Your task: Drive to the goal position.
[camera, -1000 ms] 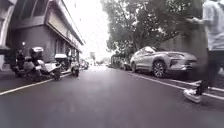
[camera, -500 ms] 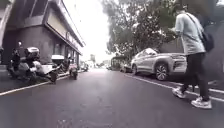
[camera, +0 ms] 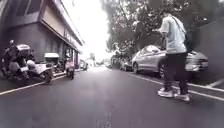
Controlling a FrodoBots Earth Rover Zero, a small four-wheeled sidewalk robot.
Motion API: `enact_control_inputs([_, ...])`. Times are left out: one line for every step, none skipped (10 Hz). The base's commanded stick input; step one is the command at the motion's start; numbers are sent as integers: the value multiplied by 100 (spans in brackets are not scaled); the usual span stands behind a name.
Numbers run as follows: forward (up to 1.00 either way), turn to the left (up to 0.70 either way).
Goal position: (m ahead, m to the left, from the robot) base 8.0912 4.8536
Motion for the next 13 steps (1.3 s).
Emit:
enact_control_inputs([70, 4])
enact_control_inputs([70, 1])
enact_control_inputs([68, 0])
enact_control_inputs([67, 0])
enact_control_inputs([67, 0])
enact_control_inputs([68, 0])
enact_control_inputs([68, 0])
enact_control_inputs([67, 0])
enact_control_inputs([67, 0])
enact_control_inputs([67, 0])
enact_control_inputs([68, 0])
enact_control_inputs([70, 0])
enact_control_inputs([70, 0])
